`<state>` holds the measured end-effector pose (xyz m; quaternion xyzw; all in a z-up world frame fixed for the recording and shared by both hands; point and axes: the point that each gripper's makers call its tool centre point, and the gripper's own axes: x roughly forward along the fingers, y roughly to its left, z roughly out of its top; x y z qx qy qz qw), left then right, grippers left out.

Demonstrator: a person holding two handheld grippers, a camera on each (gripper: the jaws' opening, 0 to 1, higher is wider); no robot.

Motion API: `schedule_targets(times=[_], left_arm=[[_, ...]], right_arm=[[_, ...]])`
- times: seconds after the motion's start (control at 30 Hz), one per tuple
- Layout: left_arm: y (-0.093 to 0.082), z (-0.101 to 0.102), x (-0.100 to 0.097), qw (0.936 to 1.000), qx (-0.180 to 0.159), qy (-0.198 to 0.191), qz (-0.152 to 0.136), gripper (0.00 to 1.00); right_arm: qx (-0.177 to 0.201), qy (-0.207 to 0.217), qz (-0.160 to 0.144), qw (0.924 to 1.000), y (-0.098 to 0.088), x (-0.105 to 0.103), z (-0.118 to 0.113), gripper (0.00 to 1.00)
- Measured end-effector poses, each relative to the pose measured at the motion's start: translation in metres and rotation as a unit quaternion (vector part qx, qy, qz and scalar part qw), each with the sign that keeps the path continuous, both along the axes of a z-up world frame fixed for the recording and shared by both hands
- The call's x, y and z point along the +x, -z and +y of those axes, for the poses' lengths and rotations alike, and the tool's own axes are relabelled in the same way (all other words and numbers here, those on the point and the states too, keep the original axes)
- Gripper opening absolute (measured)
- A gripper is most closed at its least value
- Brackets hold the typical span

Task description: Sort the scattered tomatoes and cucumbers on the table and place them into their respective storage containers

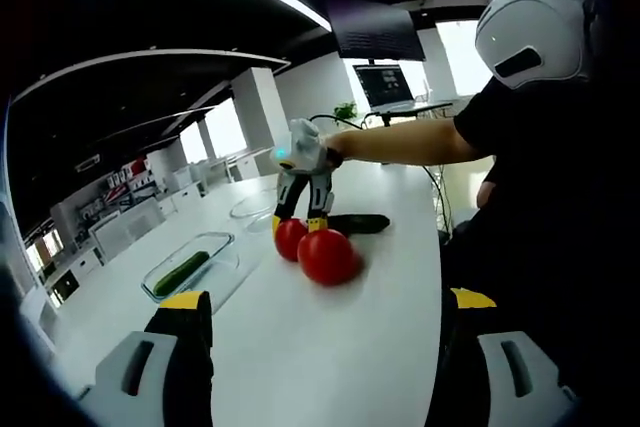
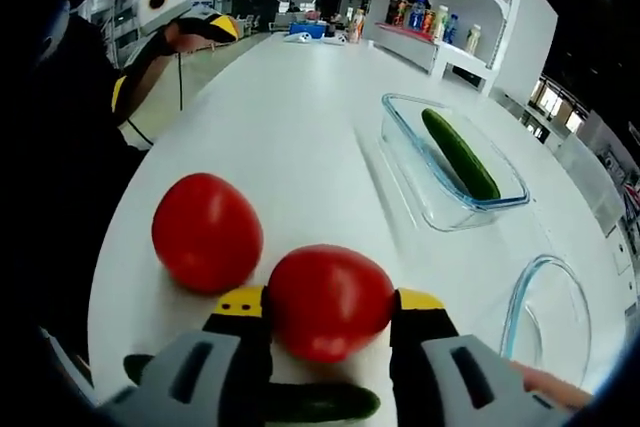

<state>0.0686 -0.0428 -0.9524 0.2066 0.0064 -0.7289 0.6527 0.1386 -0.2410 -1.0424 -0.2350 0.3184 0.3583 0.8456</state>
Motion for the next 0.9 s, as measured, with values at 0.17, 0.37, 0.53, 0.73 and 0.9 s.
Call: schedule_targets(times=[0.17,0.37,0.53,0.73,0.9], left_arm=[[0.0,-0.001,-0.001,0.9999,0.003,0.001,-0.01,0.95],[0.008,-0.001,0.002,0.9997,0.017,-0.004,-0.017,0.95],[0.008,-0.001,-0.001,0.9997,0.018,0.0,-0.017,0.95],[0.007,0.0,0.001,0.9997,0.018,-0.001,-0.019,0.95],[0.008,0.0,-0.003,0.9997,0.02,0.005,-0.015,0.95]], right_arm=[[-0.012,-0.004,-0.009,0.9999,-0.002,-0.001,-0.002,0.44],[-0.003,-0.002,-0.021,0.9998,-0.016,-0.004,0.005,0.44],[0.005,0.001,-0.03,0.9995,-0.024,-0.004,0.003,0.44],[0.018,0.008,-0.045,0.9988,-0.039,-0.003,-0.002,0.44],[0.032,0.008,-0.067,0.9972,-0.054,-0.003,-0.004,0.44]])
